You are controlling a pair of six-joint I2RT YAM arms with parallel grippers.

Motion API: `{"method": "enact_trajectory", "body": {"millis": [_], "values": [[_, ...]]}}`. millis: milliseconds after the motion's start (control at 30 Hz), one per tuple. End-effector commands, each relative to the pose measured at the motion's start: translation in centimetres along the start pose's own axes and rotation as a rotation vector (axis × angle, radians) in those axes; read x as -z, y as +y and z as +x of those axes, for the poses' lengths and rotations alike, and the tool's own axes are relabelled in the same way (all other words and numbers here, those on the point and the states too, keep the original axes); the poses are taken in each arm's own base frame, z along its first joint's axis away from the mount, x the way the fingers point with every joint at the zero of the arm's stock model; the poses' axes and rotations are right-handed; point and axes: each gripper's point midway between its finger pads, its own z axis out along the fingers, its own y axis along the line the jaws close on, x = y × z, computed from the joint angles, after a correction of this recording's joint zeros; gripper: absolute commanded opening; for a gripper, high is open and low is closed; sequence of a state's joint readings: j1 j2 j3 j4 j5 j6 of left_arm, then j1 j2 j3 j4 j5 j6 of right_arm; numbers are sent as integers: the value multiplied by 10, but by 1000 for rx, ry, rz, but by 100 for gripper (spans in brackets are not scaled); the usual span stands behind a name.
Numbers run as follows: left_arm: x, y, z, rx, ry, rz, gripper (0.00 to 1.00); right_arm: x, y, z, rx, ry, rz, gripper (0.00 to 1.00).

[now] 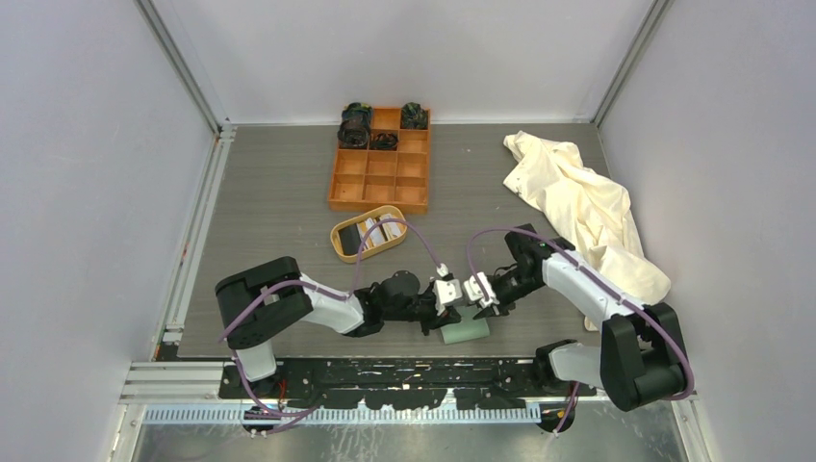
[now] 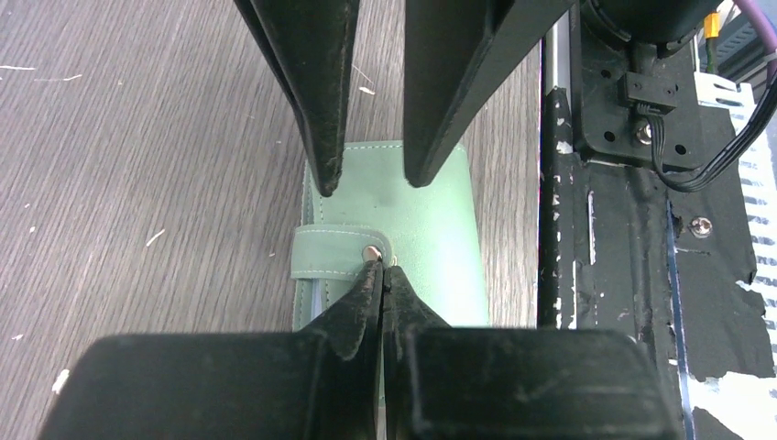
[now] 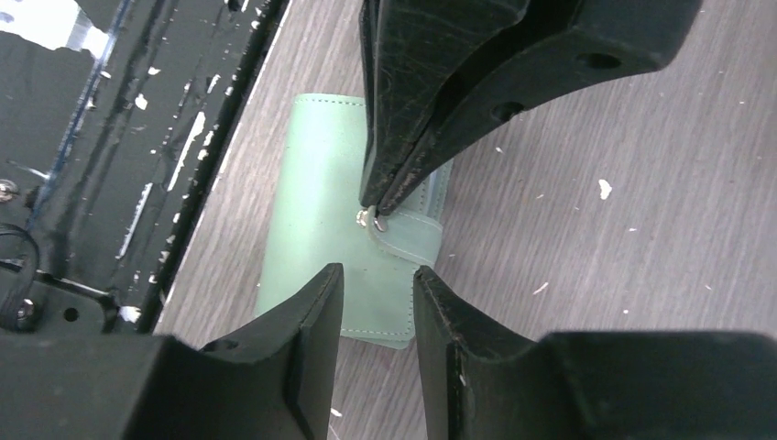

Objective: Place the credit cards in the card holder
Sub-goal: Close the card holder at the center of the board.

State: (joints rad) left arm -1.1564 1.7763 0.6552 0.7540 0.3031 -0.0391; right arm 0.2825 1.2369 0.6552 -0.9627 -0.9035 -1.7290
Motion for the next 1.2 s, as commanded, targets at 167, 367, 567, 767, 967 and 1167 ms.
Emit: {"method": "enact_trajectory", "body": {"millis": [167, 367, 567, 767, 967, 1167], "values": [[-2, -4, 2, -14, -5, 24, 0, -10, -3, 6, 88, 70, -6, 38], [-2, -5, 2, -16, -17, 26, 0, 9, -20, -15, 18, -17, 76, 29], [-4, -6, 5, -17, -22, 37, 0, 31, -24, -17, 5, -81, 181, 27], [-4, -7, 6, -23, -28, 43, 0, 32, -3, -14, 115, -125, 202, 26], [-3, -8, 7, -32, -27, 52, 0, 21, 9, -16, 191, -153, 166, 33], [-3, -10, 11, -38, -6, 65, 0, 12, 4, -8, 232, -101, 157, 33]]}}
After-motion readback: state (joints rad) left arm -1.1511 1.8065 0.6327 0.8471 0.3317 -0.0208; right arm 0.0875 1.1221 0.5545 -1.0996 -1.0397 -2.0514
